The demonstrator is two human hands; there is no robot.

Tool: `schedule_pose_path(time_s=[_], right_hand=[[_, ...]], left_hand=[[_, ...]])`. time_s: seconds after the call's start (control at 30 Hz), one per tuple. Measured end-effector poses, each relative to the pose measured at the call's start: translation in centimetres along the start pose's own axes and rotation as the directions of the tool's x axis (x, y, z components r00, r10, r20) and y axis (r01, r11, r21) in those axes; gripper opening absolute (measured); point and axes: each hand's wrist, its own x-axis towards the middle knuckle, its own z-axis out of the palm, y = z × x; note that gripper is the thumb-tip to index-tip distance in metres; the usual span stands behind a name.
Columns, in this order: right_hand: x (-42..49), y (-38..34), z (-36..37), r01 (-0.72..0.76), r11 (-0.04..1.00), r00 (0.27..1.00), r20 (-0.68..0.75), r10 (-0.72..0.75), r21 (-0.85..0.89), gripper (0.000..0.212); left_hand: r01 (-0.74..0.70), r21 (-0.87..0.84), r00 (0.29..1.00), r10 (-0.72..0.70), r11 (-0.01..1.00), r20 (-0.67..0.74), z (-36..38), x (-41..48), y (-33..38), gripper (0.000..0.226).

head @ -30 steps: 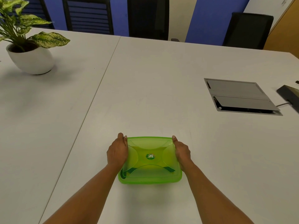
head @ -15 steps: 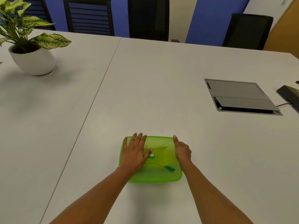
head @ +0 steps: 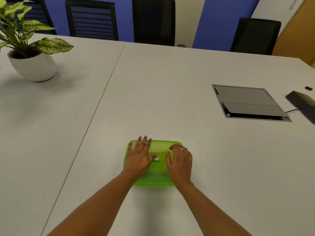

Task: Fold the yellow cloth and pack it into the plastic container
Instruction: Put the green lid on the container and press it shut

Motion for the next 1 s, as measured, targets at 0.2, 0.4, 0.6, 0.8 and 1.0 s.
schedule_pose_path(time_s=[0.2, 0.4, 0.6, 0.8, 1.0], right_hand=[[-1.5, -1.1, 0.8, 0.099, 0.993, 0.964, 0.242, -0.112, 0.067, 0.039], [-0.5, -1.1, 1.7, 0.068, 0.997, 0.888, 0.457, -0.051, -0.021, 0.055], [0.2, -1.4, 2.2, 0.065, 0.998, 0.876, 0.48, -0.045, -0.025, 0.058], [0.6, -1.5, 2.2, 0.073, 0.997, 0.864, 0.501, -0.048, -0.03, 0.059], [1.0, -1.4, 2.0, 0.094, 0.995, 0.845, 0.532, -0.057, -0.041, 0.059]], left_hand=[[0.024, -0.066, 1.0, -0.024, 0.998, 0.005, -0.8, 0.4, 0.1, 0.06], [0.013, -0.073, 0.998, -0.018, 0.997, -0.061, -0.9, -1.5, 1.5, 0.057], [0.102, -0.018, 0.995, -0.103, 0.995, -0.014, -0.7, -2.3, 0.9, 0.059], [0.106, 0.001, 0.994, -0.106, 0.994, -0.012, -0.8, -2.1, 0.7, 0.059], [0.101, 0.014, 0.995, -0.101, 0.995, 0.001, -0.6, -1.9, 0.7, 0.06]])
